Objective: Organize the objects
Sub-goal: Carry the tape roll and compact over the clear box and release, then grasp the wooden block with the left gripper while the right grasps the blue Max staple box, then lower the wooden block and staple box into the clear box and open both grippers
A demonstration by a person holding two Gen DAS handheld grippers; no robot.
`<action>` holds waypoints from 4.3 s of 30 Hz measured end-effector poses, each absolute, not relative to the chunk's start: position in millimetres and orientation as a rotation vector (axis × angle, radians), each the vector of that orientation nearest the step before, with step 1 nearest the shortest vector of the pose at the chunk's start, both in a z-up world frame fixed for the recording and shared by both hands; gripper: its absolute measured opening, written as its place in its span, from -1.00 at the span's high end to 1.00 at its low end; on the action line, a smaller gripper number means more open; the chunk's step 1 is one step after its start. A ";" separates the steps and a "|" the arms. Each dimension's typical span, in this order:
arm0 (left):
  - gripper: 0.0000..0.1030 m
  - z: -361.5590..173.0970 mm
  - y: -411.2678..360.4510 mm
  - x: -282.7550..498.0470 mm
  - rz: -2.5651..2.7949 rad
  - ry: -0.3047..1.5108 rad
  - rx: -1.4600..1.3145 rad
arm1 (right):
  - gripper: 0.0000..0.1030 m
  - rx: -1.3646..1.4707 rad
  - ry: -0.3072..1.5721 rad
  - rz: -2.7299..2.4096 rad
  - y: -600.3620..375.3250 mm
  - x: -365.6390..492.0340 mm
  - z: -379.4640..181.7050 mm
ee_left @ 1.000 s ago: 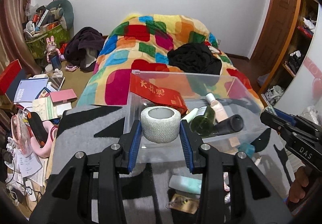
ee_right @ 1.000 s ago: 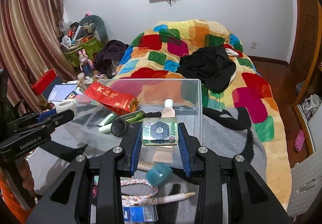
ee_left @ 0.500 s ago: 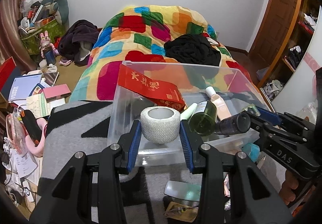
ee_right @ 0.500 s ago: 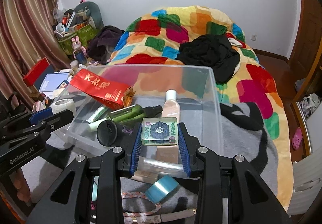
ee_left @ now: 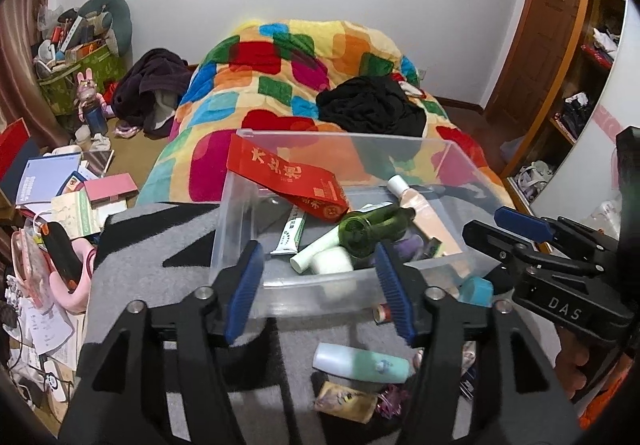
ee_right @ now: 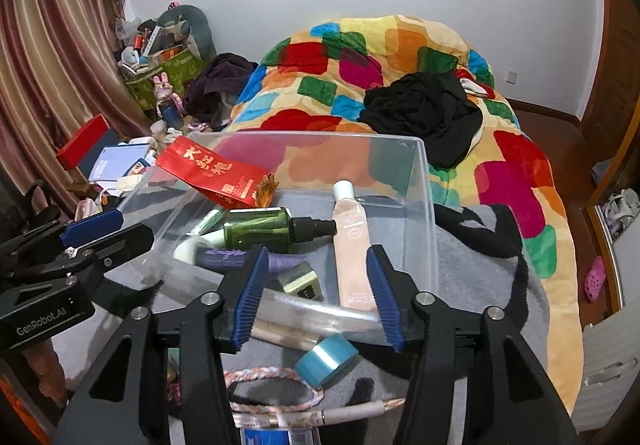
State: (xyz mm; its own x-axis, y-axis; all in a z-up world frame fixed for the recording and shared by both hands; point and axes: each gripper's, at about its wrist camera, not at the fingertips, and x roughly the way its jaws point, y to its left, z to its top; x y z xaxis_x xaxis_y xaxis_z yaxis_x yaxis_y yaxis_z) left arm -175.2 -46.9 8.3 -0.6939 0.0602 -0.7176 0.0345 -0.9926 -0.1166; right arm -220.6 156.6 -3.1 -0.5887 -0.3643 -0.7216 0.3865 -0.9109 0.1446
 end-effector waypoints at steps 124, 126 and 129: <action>0.23 -6.8 -54.0 -196.5 2.844 -0.265 -1.305 | 0.13 1.179 0.131 -2.462 137.5 -242.9 -20.4; 0.18 -6.0 -53.4 -195.3 2.844 -0.259 -1.307 | 0.13 1.187 0.130 -2.459 137.3 -243.7 -20.3; 0.13 -4.4 -52.2 -193.1 2.844 -0.258 -1.298 | 0.12 1.188 0.121 -2.445 137.8 -242.5 -18.9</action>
